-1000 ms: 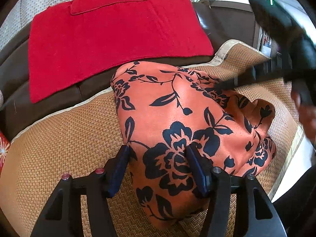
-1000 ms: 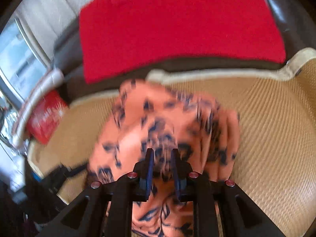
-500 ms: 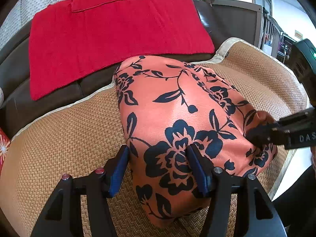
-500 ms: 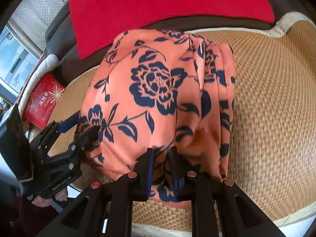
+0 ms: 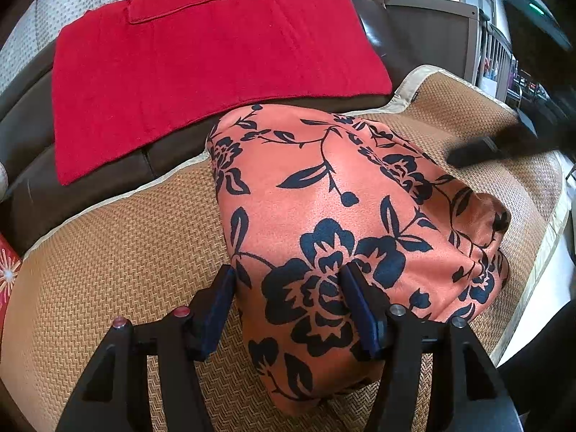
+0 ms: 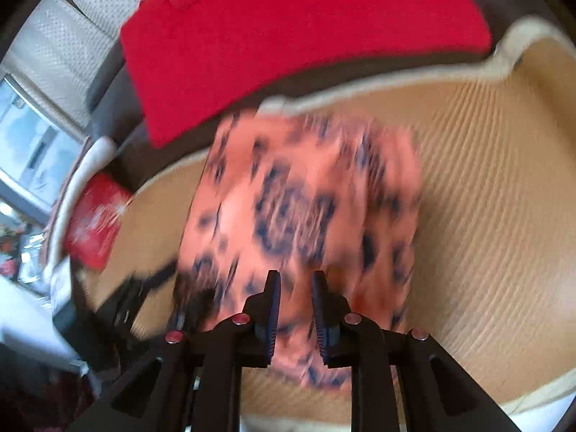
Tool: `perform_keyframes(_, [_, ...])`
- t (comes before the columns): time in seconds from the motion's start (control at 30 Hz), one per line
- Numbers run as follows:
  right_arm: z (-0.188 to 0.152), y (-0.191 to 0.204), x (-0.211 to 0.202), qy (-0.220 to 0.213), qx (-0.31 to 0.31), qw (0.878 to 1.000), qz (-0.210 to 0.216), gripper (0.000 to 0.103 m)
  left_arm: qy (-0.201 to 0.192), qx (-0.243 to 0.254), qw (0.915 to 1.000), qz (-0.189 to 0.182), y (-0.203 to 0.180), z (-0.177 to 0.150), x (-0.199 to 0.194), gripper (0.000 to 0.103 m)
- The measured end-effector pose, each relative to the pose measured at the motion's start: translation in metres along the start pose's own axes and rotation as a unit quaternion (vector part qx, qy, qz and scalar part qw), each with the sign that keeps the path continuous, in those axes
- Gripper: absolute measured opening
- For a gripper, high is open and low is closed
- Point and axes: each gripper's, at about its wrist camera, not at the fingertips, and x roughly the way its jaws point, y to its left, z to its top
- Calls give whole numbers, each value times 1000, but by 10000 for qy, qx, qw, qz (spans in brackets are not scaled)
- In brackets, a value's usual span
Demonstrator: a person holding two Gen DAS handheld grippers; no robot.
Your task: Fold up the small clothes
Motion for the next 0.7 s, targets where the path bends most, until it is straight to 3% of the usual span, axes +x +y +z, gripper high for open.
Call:
perform_keyframes(0.1, [35, -15, 19, -108, 381, 9991, -138, 21, -4, 13, 10000, 5, -5, 0, -1, 62])
perform_keyframes(0.2, [64, -36, 65, 151, 695, 9965, -447, 21, -17, 21, 10000, 3, -6, -1, -1, 62])
perform_keyframes(0.27, [71, -47, 94, 439, 748, 9956, -363, 20, -25, 5, 10000, 13, -5, -1, -1, 63])
perform_keyframes(0.33, [79, -46, 87, 380, 896, 9948, -314, 21, -13, 12, 10000, -1, -6, -1, -1, 63])
perform_keyframes(0.4, [85, -32, 73, 156, 727, 9969, -239, 21, -7, 27, 10000, -20, -6, 0, -1, 63])
perform_keyframes(0.47, [92, -10, 66, -6, 388, 9989, 257, 21, -3, 22, 10000, -35, -7, -1, -2, 63])
perform_keyframes(0.57, [102, 28, 73, 32, -138, 9972, 734, 21, -8, 29, 10000, -45, -6, 0, -1, 63])
perform_keyframes(0.7, [113, 58, 124, 461, -528, 9946, 761, 21, -16, 14, 10000, -45, -5, -1, 1, 63])
